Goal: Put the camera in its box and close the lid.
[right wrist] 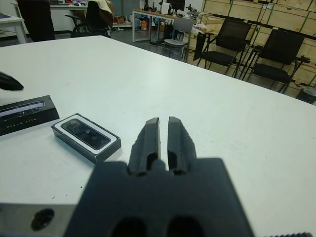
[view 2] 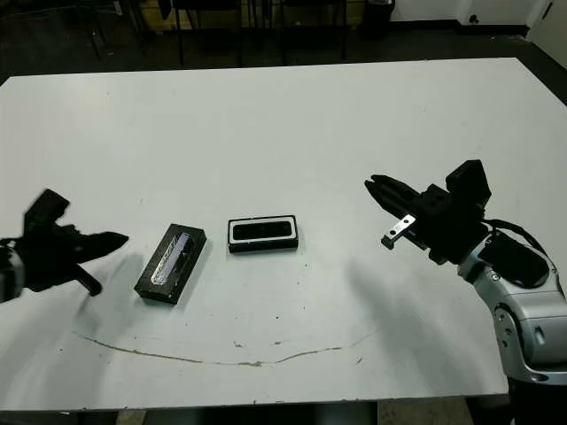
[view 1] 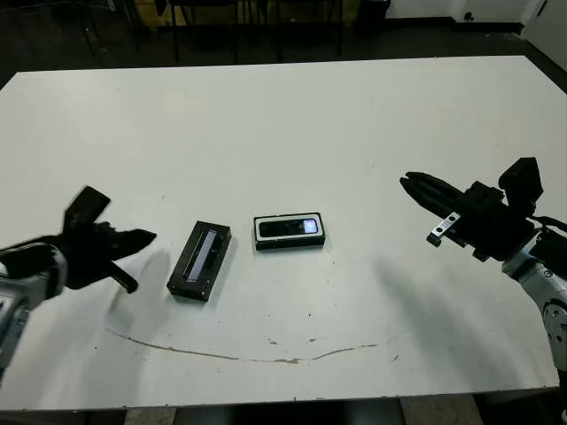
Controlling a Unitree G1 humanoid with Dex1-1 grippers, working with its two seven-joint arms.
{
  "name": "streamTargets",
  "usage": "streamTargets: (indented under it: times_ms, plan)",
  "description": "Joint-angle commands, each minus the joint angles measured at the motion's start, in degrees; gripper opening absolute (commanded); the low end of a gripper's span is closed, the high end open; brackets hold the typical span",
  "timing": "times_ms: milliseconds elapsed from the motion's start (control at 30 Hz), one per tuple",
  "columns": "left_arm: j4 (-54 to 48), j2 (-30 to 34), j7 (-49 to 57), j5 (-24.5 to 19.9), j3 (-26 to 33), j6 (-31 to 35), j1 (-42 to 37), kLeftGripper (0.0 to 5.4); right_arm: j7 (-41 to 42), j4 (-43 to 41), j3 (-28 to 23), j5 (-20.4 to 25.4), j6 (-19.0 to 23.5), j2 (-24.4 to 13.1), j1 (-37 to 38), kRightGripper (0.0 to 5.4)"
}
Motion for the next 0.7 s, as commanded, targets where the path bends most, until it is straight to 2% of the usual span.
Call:
streamTargets:
  times_ms: [33, 100, 167, 267, 467, 600, 700]
  plan:
    - [-2.7, 0.6, 1.3, -1.7, 4.7, 1.3, 0.7, 0.00, 0.1, 0.5, 0.3, -0.6, -0.3, -0.4, 0.8, 0.02]
    - [-6.8, -4.0, 7.9, -3.2, 9.5, 3.3, 1.6, 0.00, -0.2, 0.3, 0.4, -0.9, 0.1, -0.6, 0.9, 0.02]
    - [-14.5, -13.1, 19.6, -4.3, 14.3, 5.8, 2.3, 0.00, -0.7, 0.0, 0.3, -0.9, 0.9, -0.6, 1.0, 0.02]
    - [-25.0, -23.9, 31.6, -4.5, 15.6, 5.6, 3.7, 0.00, -0.9, 0.2, 0.6, -1.6, 0.5, -0.7, 1.0, 0.02]
    - [-36.8, -34.3, 42.0, -2.3, 8.0, 4.6, 7.9, 0.00, -0.6, 1.3, 1.6, -2.9, -1.2, 0.3, 1.1, 0.02]
    - [-40.1, -36.3, 45.7, 0.6, 1.3, 5.7, 9.9, 0.48, -0.6, 1.1, 2.2, -3.1, -1.5, 0.6, 1.3, 0.00]
    - [-39.5, -35.8, 46.4, 1.6, -2.2, 8.8, 10.3, 1.02, 0.2, 1.7, 2.4, -2.0, -0.7, 0.7, 1.0, 0.00]
